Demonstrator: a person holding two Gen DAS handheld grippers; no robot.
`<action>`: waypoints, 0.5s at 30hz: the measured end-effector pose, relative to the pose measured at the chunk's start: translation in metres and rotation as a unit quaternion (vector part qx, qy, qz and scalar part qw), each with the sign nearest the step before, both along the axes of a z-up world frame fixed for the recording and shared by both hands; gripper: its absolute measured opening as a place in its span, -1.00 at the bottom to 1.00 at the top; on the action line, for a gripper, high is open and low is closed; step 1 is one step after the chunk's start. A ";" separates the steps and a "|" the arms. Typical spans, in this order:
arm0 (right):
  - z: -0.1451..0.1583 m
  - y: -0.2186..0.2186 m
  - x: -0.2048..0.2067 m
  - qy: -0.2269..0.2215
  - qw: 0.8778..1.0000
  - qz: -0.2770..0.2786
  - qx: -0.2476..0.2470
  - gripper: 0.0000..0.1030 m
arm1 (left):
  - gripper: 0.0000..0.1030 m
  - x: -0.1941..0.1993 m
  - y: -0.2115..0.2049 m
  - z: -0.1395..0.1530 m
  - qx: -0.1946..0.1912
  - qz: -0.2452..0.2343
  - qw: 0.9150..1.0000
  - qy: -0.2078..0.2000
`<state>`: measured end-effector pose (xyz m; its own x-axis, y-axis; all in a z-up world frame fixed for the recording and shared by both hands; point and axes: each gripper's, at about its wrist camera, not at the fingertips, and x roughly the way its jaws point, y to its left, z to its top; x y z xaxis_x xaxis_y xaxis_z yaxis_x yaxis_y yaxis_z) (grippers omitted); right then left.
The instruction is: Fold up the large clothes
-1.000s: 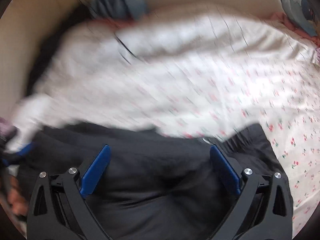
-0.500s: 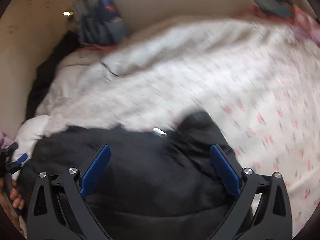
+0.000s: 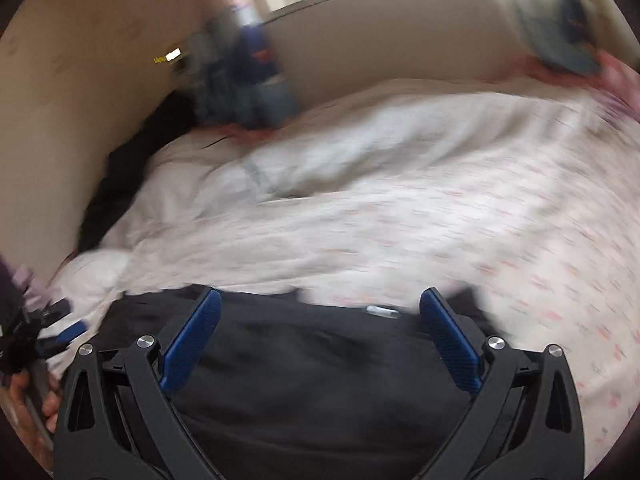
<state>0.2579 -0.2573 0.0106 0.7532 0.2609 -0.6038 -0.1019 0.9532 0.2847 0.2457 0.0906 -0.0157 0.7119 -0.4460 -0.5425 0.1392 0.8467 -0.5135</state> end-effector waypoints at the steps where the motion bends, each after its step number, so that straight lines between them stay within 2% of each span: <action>1: -0.005 0.019 0.012 0.014 1.000 0.018 -0.022 0.86 | 0.76 0.004 -0.009 -0.001 0.010 -0.005 1.000 0.000; 3: -0.036 0.054 0.033 0.052 0.993 0.039 -0.096 0.86 | 0.76 0.016 -0.025 -0.019 0.013 -0.017 1.000 0.022; 4: -0.054 0.060 0.038 0.071 0.991 0.047 -0.105 0.86 | 0.76 0.018 -0.027 -0.029 0.015 -0.016 0.999 0.030; 6: -0.072 0.053 0.041 0.074 0.994 0.039 -0.070 0.87 | 0.77 0.021 -0.027 -0.048 0.011 -0.011 0.999 0.031; 8: -0.075 0.052 0.042 0.085 0.993 0.042 -0.077 0.87 | 0.77 0.025 -0.029 -0.057 0.015 -0.010 0.999 0.038; 10: -0.067 0.052 0.038 0.106 0.989 0.055 -0.089 0.87 | 0.77 0.024 -0.031 -0.053 0.035 -0.011 0.998 0.051; 11: -0.055 0.050 0.028 0.102 0.990 0.057 -0.081 0.86 | 0.77 0.018 -0.028 -0.046 0.033 -0.009 0.998 0.052; 13: -0.029 0.038 -0.005 0.060 0.995 0.057 -0.055 0.86 | 0.77 -0.008 -0.014 -0.024 0.009 -0.001 1.000 0.027; 15: -0.018 0.025 -0.042 0.028 0.997 0.045 -0.064 0.86 | 0.81 -0.032 0.000 -0.006 0.021 0.009 1.000 -0.008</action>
<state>0.2157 -0.2319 -0.0076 0.6944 0.2433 -0.6772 -0.1750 0.9699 0.1691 0.2139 0.0906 -0.0215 0.7284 -0.4096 -0.5493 0.1312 0.8702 -0.4749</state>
